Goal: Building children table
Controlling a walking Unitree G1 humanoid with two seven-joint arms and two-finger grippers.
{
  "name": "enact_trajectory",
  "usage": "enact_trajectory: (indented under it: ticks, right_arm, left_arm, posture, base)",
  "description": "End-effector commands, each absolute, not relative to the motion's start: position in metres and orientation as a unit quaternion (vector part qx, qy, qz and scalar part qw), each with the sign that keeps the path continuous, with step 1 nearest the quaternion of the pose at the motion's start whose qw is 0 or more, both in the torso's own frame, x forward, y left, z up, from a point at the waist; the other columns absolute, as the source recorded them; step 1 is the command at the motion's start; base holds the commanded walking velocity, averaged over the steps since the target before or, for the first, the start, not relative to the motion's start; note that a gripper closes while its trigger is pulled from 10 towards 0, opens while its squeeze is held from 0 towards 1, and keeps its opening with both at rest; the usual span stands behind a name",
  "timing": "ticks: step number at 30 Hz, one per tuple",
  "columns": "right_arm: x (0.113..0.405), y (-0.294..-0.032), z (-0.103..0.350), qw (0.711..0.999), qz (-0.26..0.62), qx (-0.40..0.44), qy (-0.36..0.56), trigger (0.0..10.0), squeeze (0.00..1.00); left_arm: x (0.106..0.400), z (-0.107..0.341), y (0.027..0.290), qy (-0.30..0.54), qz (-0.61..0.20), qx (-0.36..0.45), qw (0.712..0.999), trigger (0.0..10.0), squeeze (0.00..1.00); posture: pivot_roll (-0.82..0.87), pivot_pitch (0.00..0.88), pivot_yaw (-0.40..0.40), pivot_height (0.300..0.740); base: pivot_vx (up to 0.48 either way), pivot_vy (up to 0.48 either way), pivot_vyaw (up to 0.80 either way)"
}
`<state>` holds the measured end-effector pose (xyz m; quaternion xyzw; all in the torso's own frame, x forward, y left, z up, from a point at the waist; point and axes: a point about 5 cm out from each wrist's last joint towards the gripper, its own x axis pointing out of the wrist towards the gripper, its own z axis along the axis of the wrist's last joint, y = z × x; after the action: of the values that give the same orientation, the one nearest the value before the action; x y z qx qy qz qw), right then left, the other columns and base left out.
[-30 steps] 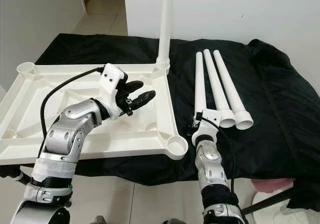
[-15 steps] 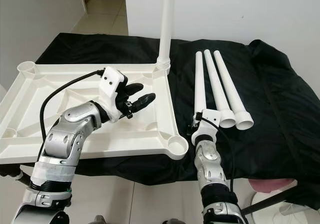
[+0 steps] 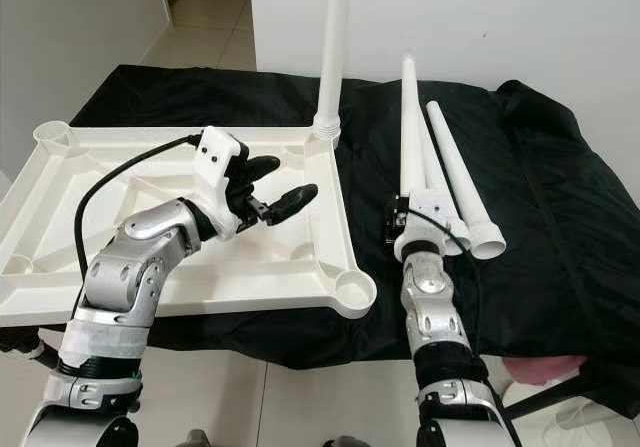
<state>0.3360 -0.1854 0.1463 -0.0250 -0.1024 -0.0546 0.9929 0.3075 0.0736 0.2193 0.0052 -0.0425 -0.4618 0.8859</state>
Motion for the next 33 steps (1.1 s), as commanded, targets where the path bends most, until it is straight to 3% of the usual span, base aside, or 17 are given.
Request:
enact_trajectory:
  ticks: [1,2,3,16,25,30,33]
  right_arm:
    - [0.339,-0.185,0.173,0.985,-0.046,-0.007,-0.168,10.0,0.00]
    - [0.339,-0.185,0.173,0.985,-0.046,-0.007,-0.168,10.0,0.00]
    - [0.340,-0.183,0.183,0.981,-0.037,-0.006,-0.190,10.0,0.00]
    - [0.340,-0.142,0.267,0.931,0.083,-0.022,-0.355,10.0,0.00]
    - [0.331,-0.141,0.308,0.893,0.104,-0.048,-0.436,10.0,0.00]
    - [0.328,-0.139,0.310,0.889,0.118,-0.048,-0.440,10.0,0.00]
    - [0.326,-0.136,0.302,0.890,0.141,-0.056,-0.430,10.0,0.00]
  left_arm:
    - [0.311,0.222,0.072,-0.045,-0.443,0.013,0.895,10.0,1.00]
    - [0.311,0.222,0.072,-0.045,-0.443,0.013,0.895,10.0,1.00]
    - [0.313,0.224,0.072,-0.045,-0.439,0.019,0.897,10.0,0.00]
    - [0.333,0.244,0.079,-0.032,-0.403,0.009,0.915,10.0,0.00]
    - [0.340,0.273,0.087,-0.060,-0.444,-0.076,0.891,10.0,0.00]
    - [0.341,0.283,0.092,-0.069,-0.461,-0.110,0.878,10.0,0.00]
    - [0.341,0.292,0.098,-0.070,-0.494,-0.152,0.853,10.0,0.00]
  posture:
    - [0.00,0.000,-0.040,0.740]
    - [0.00,0.000,-0.040,0.740]
    - [-0.01,0.000,-0.037,0.740]
    - [-0.01,0.000,-0.029,0.740]
    - [-0.01,0.000,-0.025,0.740]
    - [-0.01,0.000,-0.024,0.740]
    - [-0.01,0.000,-0.024,0.740]
  base:
    - [0.000,0.000,0.00]
    - [0.000,0.000,0.00]
    - [0.000,0.000,0.00]
    - [0.000,0.000,0.00]
    - [0.000,0.000,0.00]
    - [0.000,0.000,0.00]
    - [0.000,0.000,0.00]
